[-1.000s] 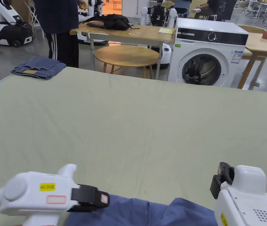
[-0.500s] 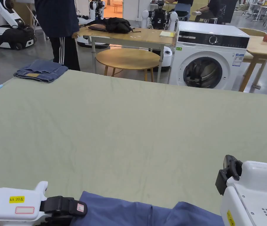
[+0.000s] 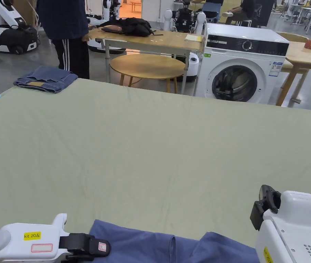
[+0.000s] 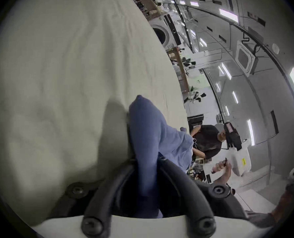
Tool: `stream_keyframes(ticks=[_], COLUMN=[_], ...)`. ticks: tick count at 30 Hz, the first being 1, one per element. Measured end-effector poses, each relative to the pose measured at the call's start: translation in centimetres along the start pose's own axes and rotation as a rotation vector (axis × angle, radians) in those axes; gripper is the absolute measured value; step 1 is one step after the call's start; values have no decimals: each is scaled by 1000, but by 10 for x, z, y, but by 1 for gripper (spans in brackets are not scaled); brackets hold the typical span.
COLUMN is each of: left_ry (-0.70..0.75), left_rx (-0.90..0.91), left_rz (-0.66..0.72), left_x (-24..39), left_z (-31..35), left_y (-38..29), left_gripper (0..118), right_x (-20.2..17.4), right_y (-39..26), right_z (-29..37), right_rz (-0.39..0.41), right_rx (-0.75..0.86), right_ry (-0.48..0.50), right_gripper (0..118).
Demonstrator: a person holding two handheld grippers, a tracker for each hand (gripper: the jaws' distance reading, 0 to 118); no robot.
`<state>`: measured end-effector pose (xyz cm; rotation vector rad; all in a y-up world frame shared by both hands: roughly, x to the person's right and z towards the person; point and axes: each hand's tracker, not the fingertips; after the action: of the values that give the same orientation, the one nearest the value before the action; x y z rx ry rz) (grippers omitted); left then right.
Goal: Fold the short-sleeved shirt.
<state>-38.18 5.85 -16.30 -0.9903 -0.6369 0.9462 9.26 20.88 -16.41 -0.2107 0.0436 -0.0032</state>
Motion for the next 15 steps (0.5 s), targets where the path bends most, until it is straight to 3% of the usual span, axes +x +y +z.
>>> stream_keyframes(ticks=[8, 15], left_ry=[75, 352], left_rx=[90, 164], left_rz=[-87, -169], left_x=[58, 127], left_z=[54, 113], left_y=[12, 25], left_gripper=[2, 2], right_x=[5, 4], right_y=[-1, -1], right_z=[0, -1], right_rz=[15, 11], right_rx=[-9, -17], right_ry=[-3, 13], right_gripper=[0, 0])
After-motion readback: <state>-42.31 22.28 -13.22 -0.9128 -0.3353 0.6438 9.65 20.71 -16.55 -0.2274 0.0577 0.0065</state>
